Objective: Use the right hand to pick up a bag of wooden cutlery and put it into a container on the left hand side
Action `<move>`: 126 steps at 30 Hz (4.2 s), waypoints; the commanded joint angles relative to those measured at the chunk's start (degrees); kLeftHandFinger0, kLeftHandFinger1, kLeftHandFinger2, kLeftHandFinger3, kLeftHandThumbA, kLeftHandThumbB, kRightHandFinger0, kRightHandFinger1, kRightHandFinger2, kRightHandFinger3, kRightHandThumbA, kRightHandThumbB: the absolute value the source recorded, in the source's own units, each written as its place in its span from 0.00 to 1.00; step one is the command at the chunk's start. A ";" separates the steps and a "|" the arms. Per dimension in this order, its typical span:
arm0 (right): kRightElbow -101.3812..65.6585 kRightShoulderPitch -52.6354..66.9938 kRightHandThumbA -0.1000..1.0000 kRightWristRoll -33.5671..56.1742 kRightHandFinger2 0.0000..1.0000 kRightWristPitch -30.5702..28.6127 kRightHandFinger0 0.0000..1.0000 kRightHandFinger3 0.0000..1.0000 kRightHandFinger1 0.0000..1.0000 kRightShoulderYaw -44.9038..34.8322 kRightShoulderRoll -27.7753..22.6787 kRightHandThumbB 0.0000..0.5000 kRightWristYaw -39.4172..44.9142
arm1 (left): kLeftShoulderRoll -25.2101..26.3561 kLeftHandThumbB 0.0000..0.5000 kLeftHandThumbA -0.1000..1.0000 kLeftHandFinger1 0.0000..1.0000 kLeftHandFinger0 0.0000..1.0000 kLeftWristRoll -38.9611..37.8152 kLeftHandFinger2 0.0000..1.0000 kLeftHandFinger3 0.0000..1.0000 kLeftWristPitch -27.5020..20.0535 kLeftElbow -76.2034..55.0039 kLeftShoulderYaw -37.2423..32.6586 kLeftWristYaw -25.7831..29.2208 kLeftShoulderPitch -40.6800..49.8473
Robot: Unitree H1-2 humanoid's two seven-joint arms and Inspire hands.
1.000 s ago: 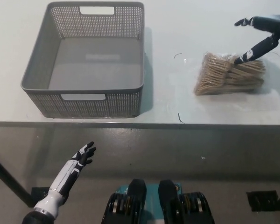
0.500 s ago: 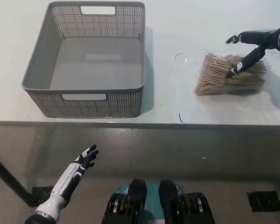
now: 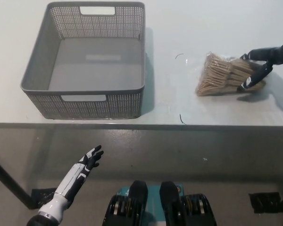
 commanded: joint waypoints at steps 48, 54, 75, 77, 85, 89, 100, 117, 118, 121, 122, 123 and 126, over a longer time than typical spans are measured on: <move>7.63 1.81 0.66 2.79 1.00 1.02 1.00 1.00 1.00 -3.17 9.40 1.00 -3.34 | 1.08 0.81 1.00 1.00 1.00 2.37 1.00 1.00 -0.20 -3.60 -1.74 -1.72 -2.74; 6.36 4.13 0.07 -0.20 0.80 -2.39 0.60 0.62 0.73 -2.22 9.84 0.54 -18.84 | 1.28 0.83 1.00 1.00 1.00 2.75 1.00 1.00 -0.36 -3.08 -1.80 -1.86 -3.64; 6.15 6.13 0.00 15.30 0.85 -3.77 0.00 0.84 0.48 -23.60 9.84 0.26 -29.95 | 1.59 0.90 1.00 1.00 1.00 2.70 1.00 1.00 0.75 -2.28 -1.66 -2.92 -3.30; 6.00 5.74 0.00 19.43 0.83 -3.59 0.01 0.80 0.50 -28.65 10.03 0.23 -27.86 | 1.61 0.91 1.00 1.00 1.00 2.81 1.00 1.00 0.93 -2.19 -1.69 -2.93 -3.20; 3.83 1.33 0.00 37.63 0.83 5.01 0.00 0.89 0.46 -51.62 10.48 0.21 -18.53 | 1.54 0.88 1.00 1.00 1.00 2.96 1.00 1.00 0.60 -2.14 -1.73 -2.85 -2.03; 2.56 -0.16 0.00 40.67 0.86 7.27 0.00 0.94 0.43 -57.10 10.30 0.16 -16.79 | 1.73 0.86 1.00 1.00 1.00 2.95 1.00 1.00 0.75 -2.32 -1.68 -3.02 -1.65; 0.10 -4.57 0.00 41.97 0.86 11.40 0.00 0.88 0.43 -63.16 12.01 0.14 -15.50 | 1.37 0.85 1.00 1.00 1.00 3.22 1.00 1.00 0.28 -2.19 -1.66 -2.59 -0.34; -2.85 -14.04 0.00 42.07 0.72 14.50 0.00 0.93 0.28 -57.18 21.50 0.24 -15.39 | 1.14 0.89 1.00 1.00 1.00 3.10 1.00 1.00 1.30 -2.64 -1.98 -3.13 0.77; -2.43 -14.48 0.00 41.97 0.73 14.25 0.00 0.93 0.28 -56.68 21.93 0.25 -15.67 | 1.14 0.89 1.00 1.00 1.00 3.25 1.00 1.00 1.48 -2.72 -2.07 -3.17 0.79; -1.72 -15.08 0.00 42.69 0.74 13.42 0.00 0.95 0.27 -55.88 23.52 0.23 -15.10 | 0.98 0.91 1.00 1.00 1.00 3.18 1.00 1.00 1.40 -2.59 -2.32 -3.41 1.01; -1.73 -14.94 0.00 42.33 0.72 12.60 0.00 0.92 0.26 -55.08 24.31 0.25 -14.84 | 0.86 0.90 1.00 1.00 1.00 3.48 1.00 1.00 1.16 -2.61 -2.63 -3.43 1.21; -1.86 -14.73 0.00 41.72 0.70 11.76 0.00 0.89 0.26 -54.15 25.04 0.26 -14.99 | 0.74 0.89 1.00 1.00 1.00 3.60 1.00 1.00 1.11 -2.57 -2.84 -3.46 1.39; -1.17 -14.62 0.00 40.80 0.78 11.33 0.00 0.81 0.26 -52.39 27.12 0.33 -17.50 | 0.79 0.87 1.00 1.00 1.00 3.50 1.00 1.00 0.55 -2.35 -3.37 -3.82 1.60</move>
